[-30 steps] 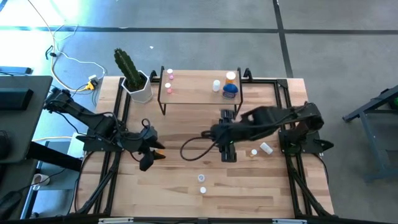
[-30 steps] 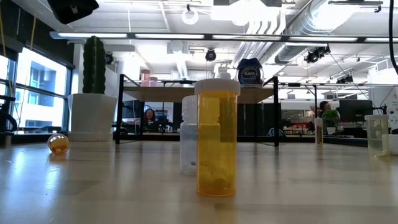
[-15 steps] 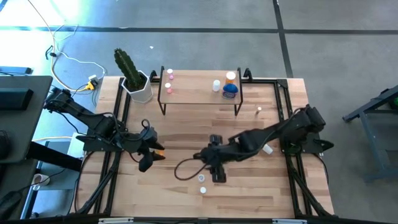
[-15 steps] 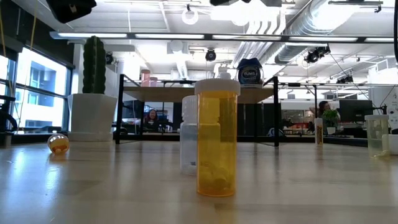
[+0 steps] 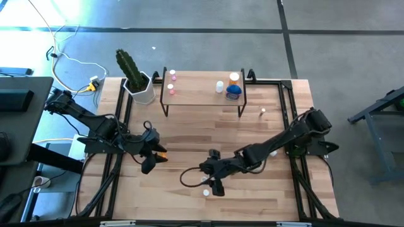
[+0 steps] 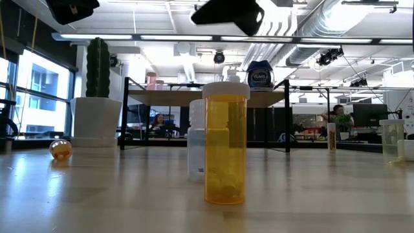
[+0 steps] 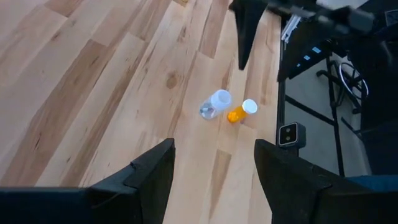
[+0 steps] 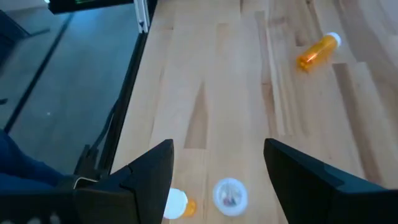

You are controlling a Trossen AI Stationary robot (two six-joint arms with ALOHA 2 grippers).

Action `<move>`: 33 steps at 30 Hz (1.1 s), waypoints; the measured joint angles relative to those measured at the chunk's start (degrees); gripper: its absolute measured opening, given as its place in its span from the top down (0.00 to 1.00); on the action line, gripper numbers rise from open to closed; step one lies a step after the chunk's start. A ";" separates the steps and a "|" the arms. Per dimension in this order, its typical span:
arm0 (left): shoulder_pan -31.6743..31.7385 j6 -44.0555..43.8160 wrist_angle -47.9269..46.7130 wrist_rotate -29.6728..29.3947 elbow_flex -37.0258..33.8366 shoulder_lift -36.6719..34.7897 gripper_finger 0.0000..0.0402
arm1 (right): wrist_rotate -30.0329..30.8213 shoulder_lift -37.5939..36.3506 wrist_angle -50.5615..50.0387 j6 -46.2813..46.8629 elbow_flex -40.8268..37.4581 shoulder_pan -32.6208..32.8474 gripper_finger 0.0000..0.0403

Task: Pick and place medicine bottles onto shelf by color
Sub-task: Put the transparent pill bottle on the shelf

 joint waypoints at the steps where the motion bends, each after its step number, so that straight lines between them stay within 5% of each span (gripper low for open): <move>1: 0.00 0.00 0.00 -0.02 0.00 0.00 0.48 | 0.02 0.00 2.07 0.22 -1.45 0.11 0.40; 15: 0.09 -0.02 0.01 -1.86 0.00 0.00 0.48 | -0.02 2.76 22.81 -0.78 -13.38 0.49 0.40; 33: 0.09 -0.02 -0.02 -1.88 0.00 0.02 0.48 | -0.66 8.79 22.86 -1.28 -13.37 0.48 0.43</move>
